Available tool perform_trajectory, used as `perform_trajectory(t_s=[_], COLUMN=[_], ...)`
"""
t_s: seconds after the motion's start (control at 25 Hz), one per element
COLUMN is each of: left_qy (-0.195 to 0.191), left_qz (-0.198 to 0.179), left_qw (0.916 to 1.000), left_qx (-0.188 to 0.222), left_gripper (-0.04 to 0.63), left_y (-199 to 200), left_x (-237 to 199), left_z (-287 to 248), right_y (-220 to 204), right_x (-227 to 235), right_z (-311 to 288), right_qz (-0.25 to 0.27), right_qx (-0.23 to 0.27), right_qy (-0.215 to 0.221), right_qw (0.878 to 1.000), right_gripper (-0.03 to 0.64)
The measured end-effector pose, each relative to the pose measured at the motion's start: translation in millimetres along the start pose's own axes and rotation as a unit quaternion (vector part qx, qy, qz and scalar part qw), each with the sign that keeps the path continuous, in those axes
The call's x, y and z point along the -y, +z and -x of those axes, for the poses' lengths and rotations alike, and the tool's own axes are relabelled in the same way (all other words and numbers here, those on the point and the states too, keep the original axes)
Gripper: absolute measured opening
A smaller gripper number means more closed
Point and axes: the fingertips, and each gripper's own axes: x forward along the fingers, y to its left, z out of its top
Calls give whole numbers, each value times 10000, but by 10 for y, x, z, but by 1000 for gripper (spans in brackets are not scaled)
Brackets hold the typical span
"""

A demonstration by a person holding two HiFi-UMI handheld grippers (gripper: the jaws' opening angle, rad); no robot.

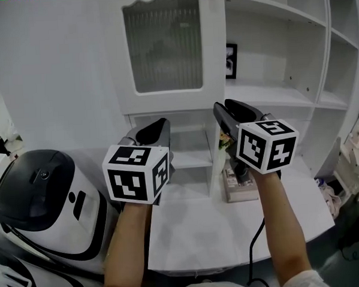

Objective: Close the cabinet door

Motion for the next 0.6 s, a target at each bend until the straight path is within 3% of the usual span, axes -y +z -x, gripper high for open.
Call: perform_trajectory(t_s=[0.6], left_qy=[-116], left_qz=[6], left_qw=[9999], left_qx=[-124], left_gripper=[-3], left_y=[-71], left_x=[8], left_z=[675], right_y=[-78], right_x=[-692], right_z=[472], right_qz=[-48], right_qx=[-97], right_qy=[-48], right_qw=[9999], right_gripper=[70])
